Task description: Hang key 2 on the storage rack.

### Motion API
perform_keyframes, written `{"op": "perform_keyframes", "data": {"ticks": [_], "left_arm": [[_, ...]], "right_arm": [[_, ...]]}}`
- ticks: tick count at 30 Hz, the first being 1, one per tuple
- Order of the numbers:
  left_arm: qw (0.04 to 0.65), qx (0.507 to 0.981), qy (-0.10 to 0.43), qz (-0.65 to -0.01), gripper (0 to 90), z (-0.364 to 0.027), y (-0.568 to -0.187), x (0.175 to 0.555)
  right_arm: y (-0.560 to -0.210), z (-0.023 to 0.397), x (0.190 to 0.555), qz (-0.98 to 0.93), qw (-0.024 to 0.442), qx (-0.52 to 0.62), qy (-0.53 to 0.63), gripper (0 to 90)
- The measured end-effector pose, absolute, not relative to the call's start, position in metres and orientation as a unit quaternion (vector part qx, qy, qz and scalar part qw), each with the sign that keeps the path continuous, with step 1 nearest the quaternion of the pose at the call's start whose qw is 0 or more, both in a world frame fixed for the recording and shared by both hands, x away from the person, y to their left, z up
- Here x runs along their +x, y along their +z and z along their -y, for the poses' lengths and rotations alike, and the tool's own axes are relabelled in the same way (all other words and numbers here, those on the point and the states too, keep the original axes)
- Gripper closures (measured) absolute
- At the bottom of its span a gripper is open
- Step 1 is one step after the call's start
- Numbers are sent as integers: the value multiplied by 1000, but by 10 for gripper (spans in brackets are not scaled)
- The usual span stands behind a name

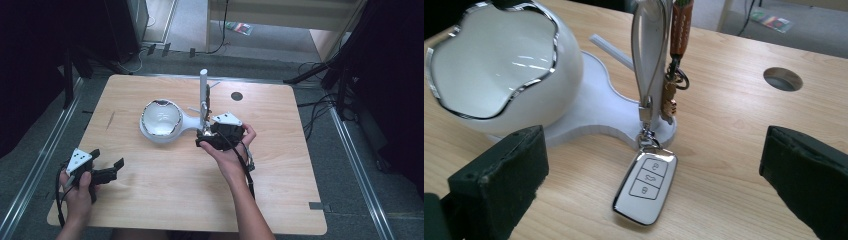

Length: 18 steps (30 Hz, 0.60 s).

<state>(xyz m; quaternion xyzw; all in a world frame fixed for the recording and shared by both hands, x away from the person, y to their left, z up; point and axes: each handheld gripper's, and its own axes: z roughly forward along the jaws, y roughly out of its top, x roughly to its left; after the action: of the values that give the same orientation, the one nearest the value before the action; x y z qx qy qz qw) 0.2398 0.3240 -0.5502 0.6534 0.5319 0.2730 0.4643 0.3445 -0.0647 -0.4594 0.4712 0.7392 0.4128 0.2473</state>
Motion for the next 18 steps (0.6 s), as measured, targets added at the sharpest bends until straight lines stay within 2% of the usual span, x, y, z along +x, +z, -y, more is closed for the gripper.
{"op": "perform_keyframes", "data": {"ticks": [5, 18], "left_arm": [[465, 654, 274, -531, 12, -324, -550, 240], [466, 652, 273, -532, 11, -324, -550, 240]], "right_arm": [[-455, 68, 338, -737, 265, 472, 404, 0], [-459, 86, 326, -738, 271, 472, 399, 0]]}}
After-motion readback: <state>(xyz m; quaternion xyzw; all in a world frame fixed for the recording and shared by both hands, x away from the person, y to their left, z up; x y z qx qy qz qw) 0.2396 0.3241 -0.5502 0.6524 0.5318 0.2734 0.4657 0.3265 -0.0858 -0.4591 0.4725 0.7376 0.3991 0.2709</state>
